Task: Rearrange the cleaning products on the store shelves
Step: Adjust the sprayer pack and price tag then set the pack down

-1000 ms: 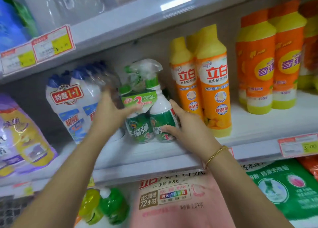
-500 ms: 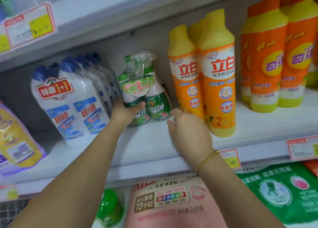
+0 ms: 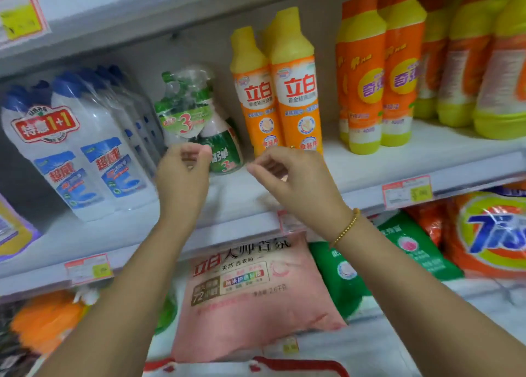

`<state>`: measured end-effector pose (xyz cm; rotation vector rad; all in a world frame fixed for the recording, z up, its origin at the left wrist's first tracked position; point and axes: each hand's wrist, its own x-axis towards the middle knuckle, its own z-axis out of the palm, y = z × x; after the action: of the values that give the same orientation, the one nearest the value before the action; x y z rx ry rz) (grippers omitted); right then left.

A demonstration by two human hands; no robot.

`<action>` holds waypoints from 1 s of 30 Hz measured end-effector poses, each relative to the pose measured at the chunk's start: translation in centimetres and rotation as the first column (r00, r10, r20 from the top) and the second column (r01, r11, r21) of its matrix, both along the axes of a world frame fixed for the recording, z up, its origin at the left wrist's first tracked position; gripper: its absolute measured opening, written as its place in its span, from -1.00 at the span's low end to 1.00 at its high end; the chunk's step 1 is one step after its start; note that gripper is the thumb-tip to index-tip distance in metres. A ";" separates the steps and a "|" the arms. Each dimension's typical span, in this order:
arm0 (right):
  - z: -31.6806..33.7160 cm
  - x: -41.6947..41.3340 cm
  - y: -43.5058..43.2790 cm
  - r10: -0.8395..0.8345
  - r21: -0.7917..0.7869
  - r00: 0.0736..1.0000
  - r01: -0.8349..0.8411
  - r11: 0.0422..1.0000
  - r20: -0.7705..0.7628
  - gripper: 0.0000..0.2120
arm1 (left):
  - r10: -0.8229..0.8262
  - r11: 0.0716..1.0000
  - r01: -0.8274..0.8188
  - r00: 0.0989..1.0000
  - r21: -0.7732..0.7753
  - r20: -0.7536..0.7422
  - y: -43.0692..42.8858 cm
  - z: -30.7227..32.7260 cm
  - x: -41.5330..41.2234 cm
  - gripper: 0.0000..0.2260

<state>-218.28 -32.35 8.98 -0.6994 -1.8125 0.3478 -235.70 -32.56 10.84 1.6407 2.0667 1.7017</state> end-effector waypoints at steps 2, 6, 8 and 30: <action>-0.3 4.3 -1.8 -0.019 0.013 0.992 0.017 1.000 0.125 -0.81 | -0.164 0.986 0.164 0.986 0.032 0.006 -3.7 -1.4 4.6 -0.63; -2.6 14.1 -4.4 -0.051 -0.202 0.840 0.188 0.961 0.541 -0.79 | -0.399 0.889 0.382 0.917 -0.254 -0.016 -7.4 -5.3 13.3 -0.58; -4.7 18.8 -4.8 -0.046 -0.273 0.691 0.344 0.898 0.721 -0.79 | -0.558 0.725 0.498 0.829 -0.476 0.017 -8.0 -8.6 16.7 -0.74; -13.9 26.4 -6.9 0.223 -0.279 0.177 0.430 0.858 0.959 -0.60 | -0.405 0.205 0.660 0.729 -0.723 0.551 -9.5 -25.7 25.4 -0.28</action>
<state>-191.89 -39.30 -4.91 -1.7603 -2.9590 0.2611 -210.26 -42.10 -14.83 1.3365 1.4436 0.3131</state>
